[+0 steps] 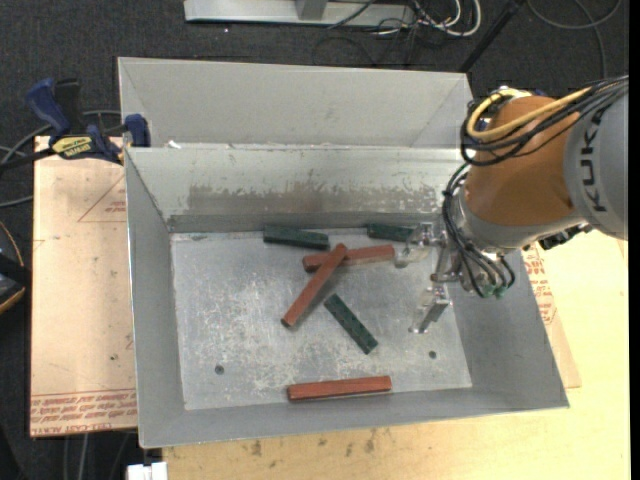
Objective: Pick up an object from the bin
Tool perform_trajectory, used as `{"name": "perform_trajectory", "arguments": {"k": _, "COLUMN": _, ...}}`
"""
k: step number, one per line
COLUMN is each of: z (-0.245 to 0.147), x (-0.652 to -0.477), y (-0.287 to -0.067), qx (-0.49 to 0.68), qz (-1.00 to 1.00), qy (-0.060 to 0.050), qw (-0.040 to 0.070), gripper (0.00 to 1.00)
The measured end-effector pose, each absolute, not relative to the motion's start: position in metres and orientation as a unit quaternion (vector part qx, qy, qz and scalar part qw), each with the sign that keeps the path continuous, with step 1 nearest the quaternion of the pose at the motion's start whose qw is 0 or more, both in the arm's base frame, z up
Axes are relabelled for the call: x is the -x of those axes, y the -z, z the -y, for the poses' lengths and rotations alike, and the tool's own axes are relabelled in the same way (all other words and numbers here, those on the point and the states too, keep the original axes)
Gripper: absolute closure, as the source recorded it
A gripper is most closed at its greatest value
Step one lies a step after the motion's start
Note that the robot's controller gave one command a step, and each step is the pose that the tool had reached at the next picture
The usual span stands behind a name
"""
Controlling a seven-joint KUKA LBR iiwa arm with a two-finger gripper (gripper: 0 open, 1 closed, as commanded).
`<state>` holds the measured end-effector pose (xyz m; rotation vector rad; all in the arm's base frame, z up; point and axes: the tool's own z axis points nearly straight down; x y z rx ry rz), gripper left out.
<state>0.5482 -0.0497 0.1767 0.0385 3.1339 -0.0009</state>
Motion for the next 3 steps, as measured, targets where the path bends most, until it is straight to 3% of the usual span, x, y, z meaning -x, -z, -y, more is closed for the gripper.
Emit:
{"name": "perform_trajectory", "arguments": {"k": 1, "z": 0.024, "x": -0.555, "y": -0.127, "qx": -0.026, "qz": -1.0, "qy": -0.002, "qw": 0.002, "gripper": 0.0}}
{"name": "perform_trajectory", "arguments": {"k": 2, "z": 0.029, "x": -0.552, "y": -0.112, "qx": -0.027, "qz": -1.0, "qy": 0.0, "qw": 0.003, "gripper": 0.0}}
{"name": "perform_trajectory", "arguments": {"k": 3, "z": -0.023, "x": -0.582, "y": -0.08, "qx": -0.034, "qz": -0.999, "qy": -0.001, "qw": 0.01, "gripper": 1.0}}
